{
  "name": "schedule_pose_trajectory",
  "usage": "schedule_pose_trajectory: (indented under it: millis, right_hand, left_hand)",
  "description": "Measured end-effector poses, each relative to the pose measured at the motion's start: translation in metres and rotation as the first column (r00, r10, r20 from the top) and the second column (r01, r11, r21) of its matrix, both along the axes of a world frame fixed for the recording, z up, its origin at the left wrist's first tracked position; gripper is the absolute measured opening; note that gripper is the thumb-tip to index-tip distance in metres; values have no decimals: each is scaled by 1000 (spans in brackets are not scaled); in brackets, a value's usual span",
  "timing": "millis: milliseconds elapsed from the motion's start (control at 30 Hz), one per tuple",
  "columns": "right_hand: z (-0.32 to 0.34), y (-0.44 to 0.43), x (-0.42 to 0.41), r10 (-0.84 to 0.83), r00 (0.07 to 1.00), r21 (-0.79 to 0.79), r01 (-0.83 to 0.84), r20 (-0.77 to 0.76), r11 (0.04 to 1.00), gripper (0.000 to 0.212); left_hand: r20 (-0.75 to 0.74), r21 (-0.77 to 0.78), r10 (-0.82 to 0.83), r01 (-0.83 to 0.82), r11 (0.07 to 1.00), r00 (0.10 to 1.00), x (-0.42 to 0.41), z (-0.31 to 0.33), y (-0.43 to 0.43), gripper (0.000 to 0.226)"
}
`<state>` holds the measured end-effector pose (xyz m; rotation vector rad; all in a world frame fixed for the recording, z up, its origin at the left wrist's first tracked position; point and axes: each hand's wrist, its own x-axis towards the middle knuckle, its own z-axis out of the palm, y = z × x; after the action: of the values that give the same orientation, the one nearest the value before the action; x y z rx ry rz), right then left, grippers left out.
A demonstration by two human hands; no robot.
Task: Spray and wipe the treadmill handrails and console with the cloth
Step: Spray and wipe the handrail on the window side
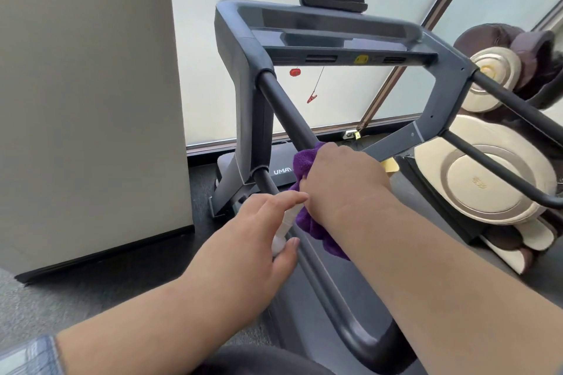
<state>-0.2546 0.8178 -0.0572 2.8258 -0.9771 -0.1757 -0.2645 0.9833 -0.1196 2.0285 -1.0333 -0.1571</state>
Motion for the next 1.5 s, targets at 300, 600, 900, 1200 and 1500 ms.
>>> schedule_pose_trajectory:
  millis: [300,600,900,1200,1500]
  right_hand:
    - [-7,-6,112,-41,999,-95,42,13,995,39]
    - [-18,-17,205,-101,994,-161,108,50,981,35]
    - [-14,-18,207,-79,992,-132,93,103,987,38]
    - [7,-31,188,-109,986,254,74,126,964,43]
    - [13,-53,102,-140,988,613,76,57,786,40]
  left_hand:
    - [-31,-32,-14,13,999,999,97,-2,5,58]
    - [-53,-39,-95,93,995,994,173,0,2,60]
    - [-84,-41,-176,173,984,981,190,-7,0,60]
    - [-42,-39,-150,148,988,988,158,-2,6,59]
    - [-28,-24,-78,77,997,997,77,2,17,60]
